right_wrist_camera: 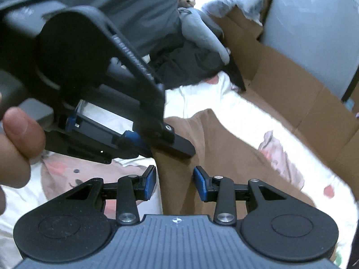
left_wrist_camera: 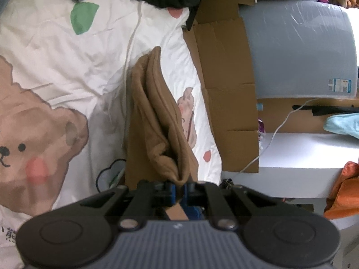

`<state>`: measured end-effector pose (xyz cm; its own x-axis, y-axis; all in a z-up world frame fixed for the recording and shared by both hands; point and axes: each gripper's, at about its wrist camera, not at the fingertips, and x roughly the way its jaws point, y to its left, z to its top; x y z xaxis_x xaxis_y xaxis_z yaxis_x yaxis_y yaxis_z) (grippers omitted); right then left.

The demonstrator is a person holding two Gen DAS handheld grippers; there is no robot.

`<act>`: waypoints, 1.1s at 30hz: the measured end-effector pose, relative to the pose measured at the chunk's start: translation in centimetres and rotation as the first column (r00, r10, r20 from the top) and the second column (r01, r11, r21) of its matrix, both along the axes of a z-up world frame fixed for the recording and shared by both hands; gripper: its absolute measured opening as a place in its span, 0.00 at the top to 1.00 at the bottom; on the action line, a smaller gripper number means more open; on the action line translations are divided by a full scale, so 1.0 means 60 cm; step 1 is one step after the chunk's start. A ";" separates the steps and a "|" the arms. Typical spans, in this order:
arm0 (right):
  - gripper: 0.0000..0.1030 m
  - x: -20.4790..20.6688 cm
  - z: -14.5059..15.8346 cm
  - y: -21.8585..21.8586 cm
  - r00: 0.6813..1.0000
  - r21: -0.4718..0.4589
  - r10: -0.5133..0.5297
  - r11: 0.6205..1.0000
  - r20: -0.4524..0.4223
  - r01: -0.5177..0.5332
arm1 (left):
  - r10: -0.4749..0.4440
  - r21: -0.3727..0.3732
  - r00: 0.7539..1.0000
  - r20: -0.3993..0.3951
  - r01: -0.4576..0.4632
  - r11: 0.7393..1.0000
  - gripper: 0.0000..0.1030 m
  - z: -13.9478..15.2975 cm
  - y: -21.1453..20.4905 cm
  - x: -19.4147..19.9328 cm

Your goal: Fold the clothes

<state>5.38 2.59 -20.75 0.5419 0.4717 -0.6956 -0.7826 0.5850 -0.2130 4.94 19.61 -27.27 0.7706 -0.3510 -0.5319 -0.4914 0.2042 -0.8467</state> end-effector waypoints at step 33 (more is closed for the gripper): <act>0.96 0.064 -0.001 -0.034 0.982 0.141 0.001 0.990 -0.187 0.026 | 0.002 0.146 0.994 -0.109 0.014 0.989 0.33 -0.044 0.114 0.079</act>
